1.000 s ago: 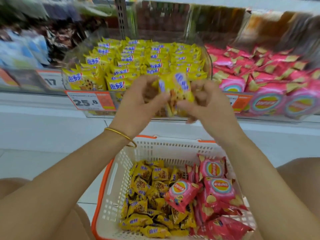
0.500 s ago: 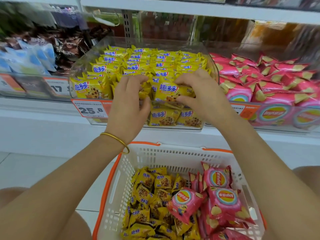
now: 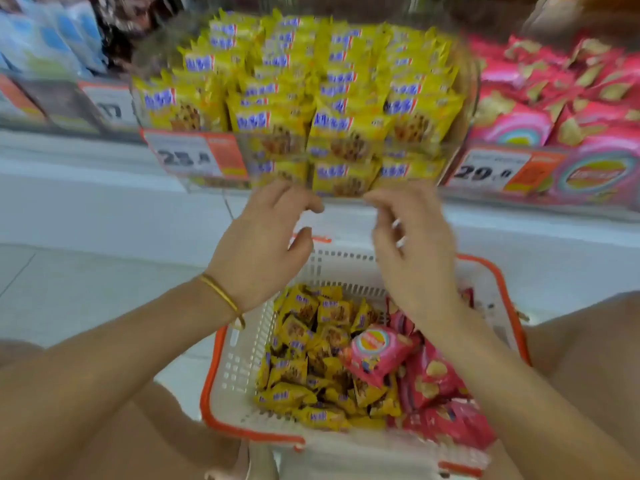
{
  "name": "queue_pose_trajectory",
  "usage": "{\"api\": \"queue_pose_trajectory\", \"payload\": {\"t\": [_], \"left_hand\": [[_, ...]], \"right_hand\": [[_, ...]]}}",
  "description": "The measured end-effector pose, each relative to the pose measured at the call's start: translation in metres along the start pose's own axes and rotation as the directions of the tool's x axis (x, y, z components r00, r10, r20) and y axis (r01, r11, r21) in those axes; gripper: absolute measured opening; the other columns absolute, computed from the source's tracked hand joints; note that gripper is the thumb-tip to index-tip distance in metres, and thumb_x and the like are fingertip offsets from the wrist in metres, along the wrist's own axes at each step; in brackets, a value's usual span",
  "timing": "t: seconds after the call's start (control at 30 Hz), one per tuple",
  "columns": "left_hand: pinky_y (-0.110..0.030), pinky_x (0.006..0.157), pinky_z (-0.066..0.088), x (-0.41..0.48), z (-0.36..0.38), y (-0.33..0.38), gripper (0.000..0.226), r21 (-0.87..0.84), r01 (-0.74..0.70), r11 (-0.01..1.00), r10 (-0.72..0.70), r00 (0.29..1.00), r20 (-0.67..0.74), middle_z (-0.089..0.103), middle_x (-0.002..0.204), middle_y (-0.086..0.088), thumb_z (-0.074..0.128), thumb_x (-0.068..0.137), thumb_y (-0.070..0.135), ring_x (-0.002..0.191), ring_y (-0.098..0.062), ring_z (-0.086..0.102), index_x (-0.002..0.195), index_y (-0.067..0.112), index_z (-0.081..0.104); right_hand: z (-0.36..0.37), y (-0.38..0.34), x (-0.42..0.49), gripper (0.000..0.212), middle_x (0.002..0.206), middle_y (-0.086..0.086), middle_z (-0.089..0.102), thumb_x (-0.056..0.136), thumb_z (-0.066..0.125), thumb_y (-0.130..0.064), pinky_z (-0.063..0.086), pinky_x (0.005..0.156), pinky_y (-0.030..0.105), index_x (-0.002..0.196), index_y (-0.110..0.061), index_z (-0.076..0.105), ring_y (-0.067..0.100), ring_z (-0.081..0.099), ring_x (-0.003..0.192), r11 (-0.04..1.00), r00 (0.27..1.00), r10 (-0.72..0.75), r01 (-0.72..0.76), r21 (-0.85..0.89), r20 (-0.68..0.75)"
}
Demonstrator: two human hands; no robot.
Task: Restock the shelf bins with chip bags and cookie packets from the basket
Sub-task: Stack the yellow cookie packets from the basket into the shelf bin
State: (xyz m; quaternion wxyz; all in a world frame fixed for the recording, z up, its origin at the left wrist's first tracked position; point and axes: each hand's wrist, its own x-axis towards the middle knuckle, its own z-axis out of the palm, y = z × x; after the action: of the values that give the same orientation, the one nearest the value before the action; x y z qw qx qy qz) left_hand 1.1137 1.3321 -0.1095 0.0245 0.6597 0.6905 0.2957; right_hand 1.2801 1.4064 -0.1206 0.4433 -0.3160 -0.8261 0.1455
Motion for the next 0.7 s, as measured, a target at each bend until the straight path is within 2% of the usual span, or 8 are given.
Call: {"api": "queue_pose_trajectory", "payload": {"t": [0.03,0.07,0.13,0.23,0.33,0.43,0.57,0.7], "left_hand": [[-0.032,0.08,0.045,-0.009,0.007,-0.006,0.028,0.041,0.031,0.999,-0.036,0.992,0.121,0.05,0.111,-0.002,0.049,0.085,0.019,0.103,-0.021,0.05,0.111,0.015,0.058],[-0.037,0.087,0.046,-0.017,0.012,-0.012,0.027,0.074,0.063,0.995,-0.079,0.97,0.23,0.05,0.113,-0.002,0.051,0.087,0.018,0.106,-0.021,0.049,0.113,0.016,0.058],[-0.038,0.096,0.042,-0.029,0.019,-0.021,0.027,0.144,0.114,0.983,-0.163,0.901,0.401,0.048,0.118,-0.002,0.053,0.089,0.018,0.113,-0.019,0.046,0.116,0.018,0.058],[-0.035,0.098,0.04,-0.044,0.023,-0.032,0.026,0.222,0.134,0.966,-0.236,0.807,0.542,0.049,0.12,-0.002,0.05,0.092,0.021,0.115,-0.019,0.046,0.117,0.02,0.058],[-0.037,0.099,0.04,-0.053,0.025,-0.039,0.027,0.247,0.144,0.958,-0.267,0.758,0.595,0.048,0.122,-0.001,0.049,0.093,0.025,0.116,-0.018,0.046,0.118,0.022,0.057],[-0.037,0.1,0.039,-0.054,0.027,-0.041,0.028,0.252,0.146,0.956,-0.276,0.732,0.623,0.048,0.123,0.0,0.047,0.094,0.025,0.117,-0.018,0.044,0.12,0.021,0.056],[-0.038,0.099,0.04,-0.05,0.03,-0.042,0.028,0.254,0.143,0.957,-0.277,0.721,0.636,0.049,0.123,-0.002,0.045,0.094,0.026,0.117,-0.019,0.043,0.121,0.021,0.055],[-0.037,0.099,0.04,-0.044,0.032,-0.041,0.029,0.261,0.128,0.957,-0.274,0.701,0.658,0.049,0.121,-0.003,0.046,0.095,0.026,0.114,-0.019,0.046,0.121,0.02,0.055]], "right_hand": [[0.015,0.007,-0.018,0.027,0.105,0.005,0.055,0.089,0.047,-0.004,0.046,0.065,0.032,0.11,-0.01,0.063,0.014,0.054,0.079,0.997,0.975,0.077,-0.078,-0.003,0.209],[0.033,0.015,-0.037,0.028,0.11,0.003,0.054,0.092,0.047,-0.006,0.046,0.066,0.031,0.114,-0.012,0.062,0.014,0.055,0.079,0.988,0.888,0.152,-0.146,-0.048,0.433],[0.069,0.036,-0.074,0.028,0.12,0.003,0.055,0.096,0.045,-0.012,0.047,0.069,0.028,0.121,-0.016,0.058,0.011,0.056,0.081,0.969,0.588,0.243,-0.175,-0.173,0.772],[0.118,0.057,-0.128,0.033,0.126,0.009,0.053,0.097,0.049,-0.028,0.047,0.087,0.037,0.127,-0.014,0.05,0.021,0.053,0.104,0.961,0.184,0.248,-0.169,-0.218,0.951],[0.149,0.058,-0.173,0.055,0.138,0.011,0.047,0.094,0.051,-0.043,0.043,0.096,0.037,0.138,-0.011,0.041,0.026,0.049,0.119,0.938,-0.015,0.267,-0.224,-0.263,0.964],[0.165,0.051,-0.205,0.06,0.137,0.01,0.048,0.092,0.053,-0.046,0.044,0.097,0.041,0.139,-0.011,0.04,0.029,0.048,0.122,0.943,-0.052,0.275,-0.179,-0.28,0.96],[0.174,0.05,-0.215,0.021,0.113,0.01,0.059,0.093,0.052,-0.016,0.051,0.077,0.039,0.113,-0.012,0.055,0.03,0.057,0.103,0.93,0.116,0.357,-0.136,-0.342,0.927],[0.166,0.059,-0.207,0.019,0.108,0.008,0.061,0.092,0.046,-0.001,0.044,0.066,0.033,0.101,-0.011,0.059,0.027,0.058,0.094,0.903,0.177,0.413,-0.208,-0.376,0.893]]}}
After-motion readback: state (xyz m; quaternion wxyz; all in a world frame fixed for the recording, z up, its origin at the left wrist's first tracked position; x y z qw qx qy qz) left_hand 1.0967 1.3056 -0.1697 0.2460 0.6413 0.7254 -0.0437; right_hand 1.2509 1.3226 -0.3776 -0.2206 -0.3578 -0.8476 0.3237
